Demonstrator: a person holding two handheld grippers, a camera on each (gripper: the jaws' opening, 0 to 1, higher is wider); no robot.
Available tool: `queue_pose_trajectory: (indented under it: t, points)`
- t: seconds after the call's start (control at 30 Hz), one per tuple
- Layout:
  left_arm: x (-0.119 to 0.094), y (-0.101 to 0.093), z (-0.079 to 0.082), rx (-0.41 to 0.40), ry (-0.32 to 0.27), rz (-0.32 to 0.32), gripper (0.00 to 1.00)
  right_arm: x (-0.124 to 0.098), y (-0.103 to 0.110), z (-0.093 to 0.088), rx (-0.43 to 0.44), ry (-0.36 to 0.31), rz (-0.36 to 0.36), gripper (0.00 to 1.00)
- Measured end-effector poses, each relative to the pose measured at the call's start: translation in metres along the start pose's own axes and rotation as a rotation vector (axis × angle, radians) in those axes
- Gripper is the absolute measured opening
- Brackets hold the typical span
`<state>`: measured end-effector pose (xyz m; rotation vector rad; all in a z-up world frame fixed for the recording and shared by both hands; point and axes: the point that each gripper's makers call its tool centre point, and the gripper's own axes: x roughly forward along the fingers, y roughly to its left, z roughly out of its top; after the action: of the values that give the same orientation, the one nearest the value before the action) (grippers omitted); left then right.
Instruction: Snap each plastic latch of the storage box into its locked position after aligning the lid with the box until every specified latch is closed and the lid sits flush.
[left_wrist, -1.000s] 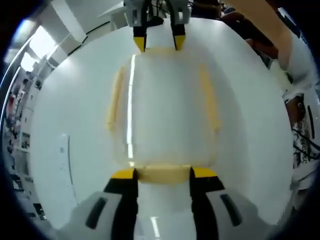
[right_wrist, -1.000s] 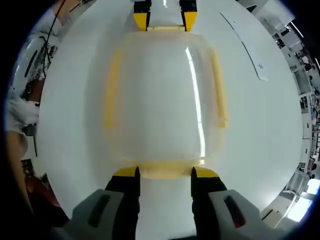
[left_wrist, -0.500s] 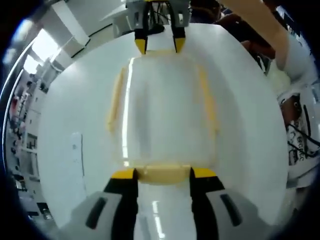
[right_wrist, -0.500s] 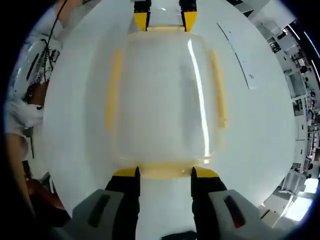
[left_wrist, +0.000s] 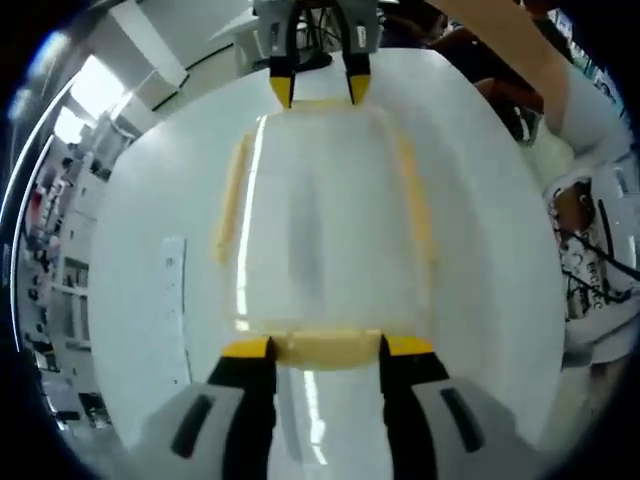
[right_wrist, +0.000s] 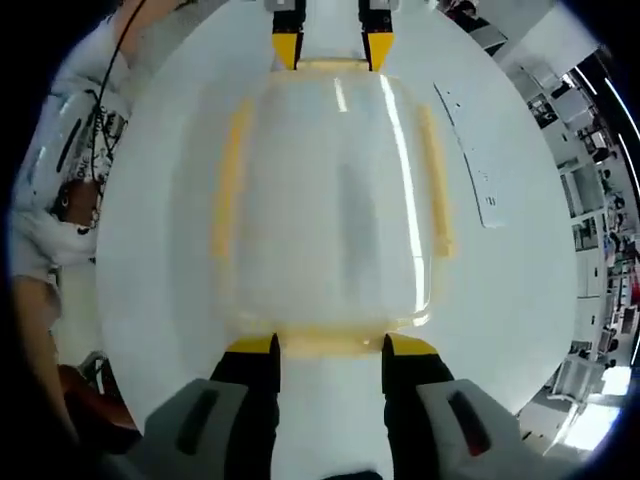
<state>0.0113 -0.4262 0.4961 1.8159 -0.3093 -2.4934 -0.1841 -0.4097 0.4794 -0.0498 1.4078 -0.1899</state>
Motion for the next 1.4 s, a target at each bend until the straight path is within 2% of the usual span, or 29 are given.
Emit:
queue_pose_trajectory:
  t: [0.3,0.47,0.87,1.1,1.4]
  points:
    - [-0.030,0.000,-0.031,-0.020,0.004,0.015,0.39,-0.011,-0.003,0.041,-0.031,-0.055,-0.013,0.39]
    - [-0.040,-0.002,-0.058,-0.036,0.011,0.017,0.39,-0.009,-0.004,0.073,-0.053,-0.079,-0.008,0.39]
    - [-0.065,-0.008,-0.114,-0.080,0.018,0.031,0.39,-0.003,-0.005,0.137,-0.101,-0.094,0.004,0.39]
    - [-0.072,-0.008,-0.142,-0.091,0.018,0.035,0.39,0.003,-0.003,0.164,-0.109,-0.104,0.016,0.40]
    - [-0.071,-0.007,-0.169,-0.107,0.030,0.033,0.39,0.011,0.000,0.186,-0.101,-0.117,0.034,0.40]
